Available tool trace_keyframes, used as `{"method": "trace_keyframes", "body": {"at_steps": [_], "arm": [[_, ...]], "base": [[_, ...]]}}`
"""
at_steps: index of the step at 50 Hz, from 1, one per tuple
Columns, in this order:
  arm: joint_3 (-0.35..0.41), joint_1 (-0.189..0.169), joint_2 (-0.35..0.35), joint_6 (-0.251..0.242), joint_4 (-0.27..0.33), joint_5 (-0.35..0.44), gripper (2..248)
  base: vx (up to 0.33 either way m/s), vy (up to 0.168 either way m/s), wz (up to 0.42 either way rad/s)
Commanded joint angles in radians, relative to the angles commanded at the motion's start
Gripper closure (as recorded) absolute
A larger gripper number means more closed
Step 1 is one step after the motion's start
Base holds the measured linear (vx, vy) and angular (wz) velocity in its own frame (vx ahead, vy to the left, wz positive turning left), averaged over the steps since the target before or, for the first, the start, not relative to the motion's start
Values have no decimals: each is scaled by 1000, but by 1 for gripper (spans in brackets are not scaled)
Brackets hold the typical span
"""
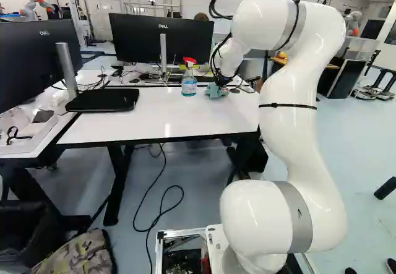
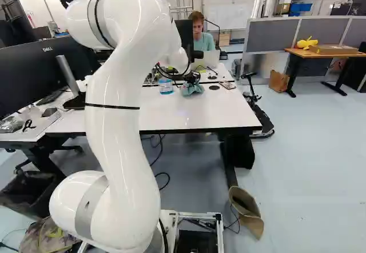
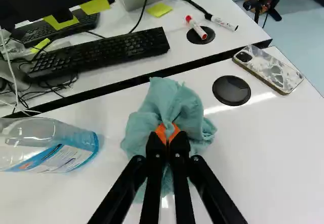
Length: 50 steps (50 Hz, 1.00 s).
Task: Clean the table with the green towel
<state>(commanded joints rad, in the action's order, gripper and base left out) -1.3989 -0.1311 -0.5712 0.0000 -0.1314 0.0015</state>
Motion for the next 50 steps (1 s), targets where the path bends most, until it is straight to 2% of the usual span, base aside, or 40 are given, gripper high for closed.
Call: {"method": "trace_keyframes", "body": {"at_steps": [12,50], "arm": [[20,9,21,0,0,0,224],[181,90,145,0,0,0,224]], "base": [[0,0,0],[0,0,0]]}}
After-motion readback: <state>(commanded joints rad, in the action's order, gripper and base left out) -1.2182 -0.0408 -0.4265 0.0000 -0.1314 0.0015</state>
